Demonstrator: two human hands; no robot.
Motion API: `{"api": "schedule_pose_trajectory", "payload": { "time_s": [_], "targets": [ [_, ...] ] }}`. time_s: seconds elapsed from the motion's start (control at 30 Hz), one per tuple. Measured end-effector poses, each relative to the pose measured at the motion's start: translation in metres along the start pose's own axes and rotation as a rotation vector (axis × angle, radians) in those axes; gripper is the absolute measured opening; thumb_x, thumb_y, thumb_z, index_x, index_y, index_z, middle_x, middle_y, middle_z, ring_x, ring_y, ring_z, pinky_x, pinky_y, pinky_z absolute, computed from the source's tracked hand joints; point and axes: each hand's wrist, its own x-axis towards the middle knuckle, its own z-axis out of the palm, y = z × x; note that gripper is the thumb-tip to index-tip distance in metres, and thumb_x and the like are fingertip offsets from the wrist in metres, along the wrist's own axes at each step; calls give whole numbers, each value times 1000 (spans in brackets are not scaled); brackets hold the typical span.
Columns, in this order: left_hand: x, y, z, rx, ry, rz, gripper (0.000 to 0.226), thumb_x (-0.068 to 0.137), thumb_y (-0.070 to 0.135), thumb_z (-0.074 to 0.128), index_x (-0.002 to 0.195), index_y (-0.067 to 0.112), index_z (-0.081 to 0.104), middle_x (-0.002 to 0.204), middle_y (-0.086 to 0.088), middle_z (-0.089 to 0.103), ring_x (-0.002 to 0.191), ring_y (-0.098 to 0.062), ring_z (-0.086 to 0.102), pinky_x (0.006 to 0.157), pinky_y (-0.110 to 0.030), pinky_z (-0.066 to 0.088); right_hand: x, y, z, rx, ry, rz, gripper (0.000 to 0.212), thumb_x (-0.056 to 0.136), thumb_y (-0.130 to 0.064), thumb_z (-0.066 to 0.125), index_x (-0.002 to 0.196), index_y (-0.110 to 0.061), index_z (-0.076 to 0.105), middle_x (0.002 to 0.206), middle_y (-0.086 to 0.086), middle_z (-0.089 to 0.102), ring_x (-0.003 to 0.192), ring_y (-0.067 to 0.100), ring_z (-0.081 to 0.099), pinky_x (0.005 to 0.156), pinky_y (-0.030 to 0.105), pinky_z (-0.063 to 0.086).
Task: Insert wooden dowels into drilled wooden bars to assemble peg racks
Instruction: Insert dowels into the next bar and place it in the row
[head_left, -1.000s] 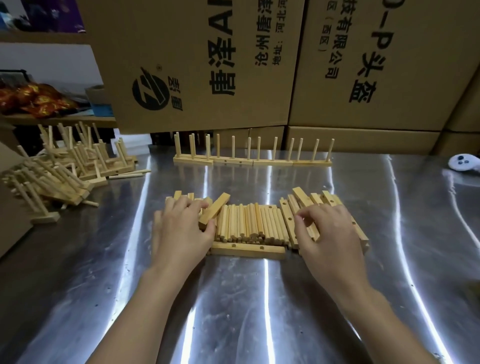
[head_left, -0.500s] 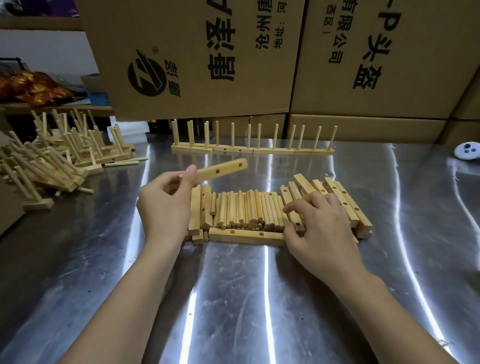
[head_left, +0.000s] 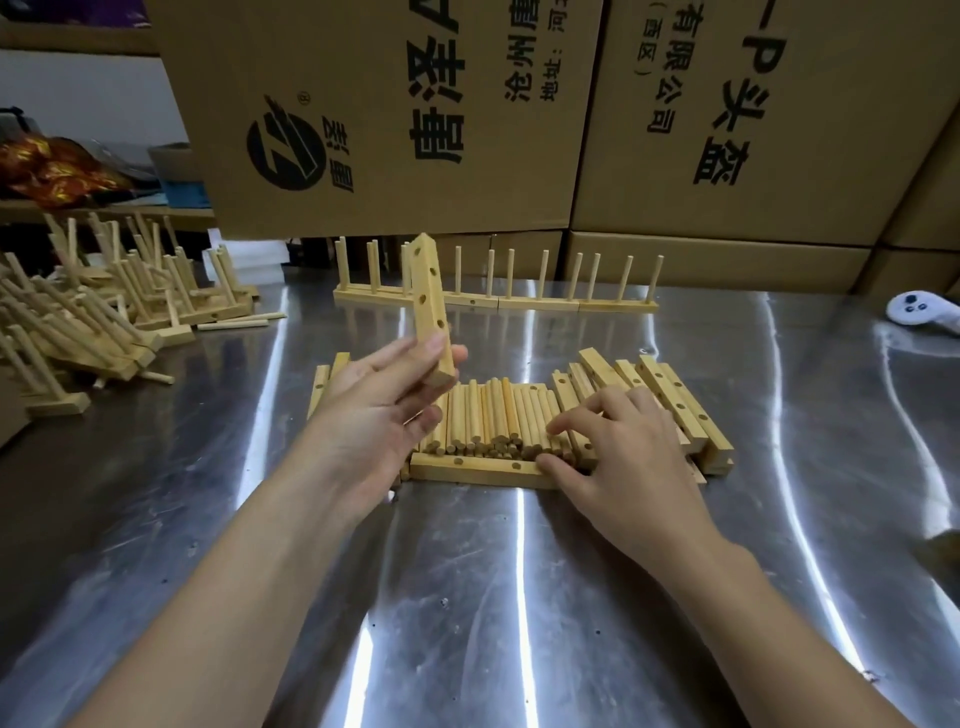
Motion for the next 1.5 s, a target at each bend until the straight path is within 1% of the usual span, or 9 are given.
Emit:
{"api": "schedule_pose_trajectory", "payload": {
  "time_s": [0.17, 0.37, 0.47, 0.63, 0.73, 0.83, 1.0, 1.17, 1.5],
  "targets": [
    [-2, -17, -3, 157, 32, 76, 55, 83, 42, 89, 129, 20, 69, 114, -5, 80, 102, -17, 75, 87, -36, 55, 0, -3, 2, -9, 30, -14, 25, 90, -53, 75, 106, -35, 77, 102, -17, 55, 102, 9, 42, 89, 31, 37],
    [-3, -21, 2, 120, -11, 95, 35, 87, 36, 76, 116, 18, 67, 104, -5, 80, 79, -8, 67, 61, -22, 46, 1, -5, 2, 2, 69, -53, 11, 92, -37, 80, 98, -28, 78, 96, -13, 58, 97, 11, 46, 85, 31, 39],
    [-4, -23, 3, 86, 9, 98, 8, 98, 25, 67, 98, 19, 62, 88, -4, 72, 75, -13, 64, 66, -28, 44, 2, -9, 1, -2, 125, -64, 8, 91, -31, 82, 94, -24, 79, 93, -9, 61, 94, 15, 50, 82, 36, 44],
    [-4, -22, 0, -112, -8, 43, 2, 100, 15, 45, 101, 14, 44, 71, -2, 49, 61, -17, 52, 61, -29, 40, 4, -13, -4, 29, 356, -42, 7, 88, -20, 83, 87, -17, 77, 87, -4, 61, 85, 19, 54, 76, 37, 42],
    [-4, -24, 0, -167, -1, 28, 12, 101, 10, 53, 97, 17, 43, 68, 0, 39, 54, -13, 42, 50, -24, 38, 3, -17, -8, 221, 437, 4, 6, 88, -16, 84, 90, -16, 78, 87, -4, 62, 86, 18, 57, 78, 36, 46],
    [-3, -30, 3, -153, 38, 25, 19, 98, 19, 71, 95, 18, 53, 65, 2, 33, 50, -11, 36, 48, -23, 37, 0, -24, -16, 685, 386, 100, 10, 91, -17, 84, 92, -27, 81, 87, -6, 65, 85, 17, 62, 74, 23, 46],
    [-5, -35, 6, -218, 38, 33, 36, 90, 28, 81, 120, 12, 68, 61, 4, 30, 47, -9, 34, 49, -22, 39, -1, -31, -22, 1223, 241, 263, 19, 82, -40, 83, 95, -26, 84, 88, 10, 72, 83, 26, 63, 76, 36, 51],
    [-6, -34, 6, -228, 27, 73, 43, 80, 31, 86, 118, 14, 74, 57, 7, 30, 46, -8, 30, 51, -21, 37, 2, -28, -20, 1295, 183, 340, 32, 76, -45, 84, 101, -25, 85, 89, 0, 76, 84, 14, 67, 71, 18, 54],
    [-4, -32, -3, -116, 7, 161, 33, 88, 31, 80, 120, 22, 80, 58, 8, 34, 51, -9, 29, 59, -25, 35, -1, -34, -18, 1312, 152, 272, 29, 80, -33, 85, 109, -30, 82, 102, 3, 80, 94, 11, 76, 73, 16, 56]
  ]
}}
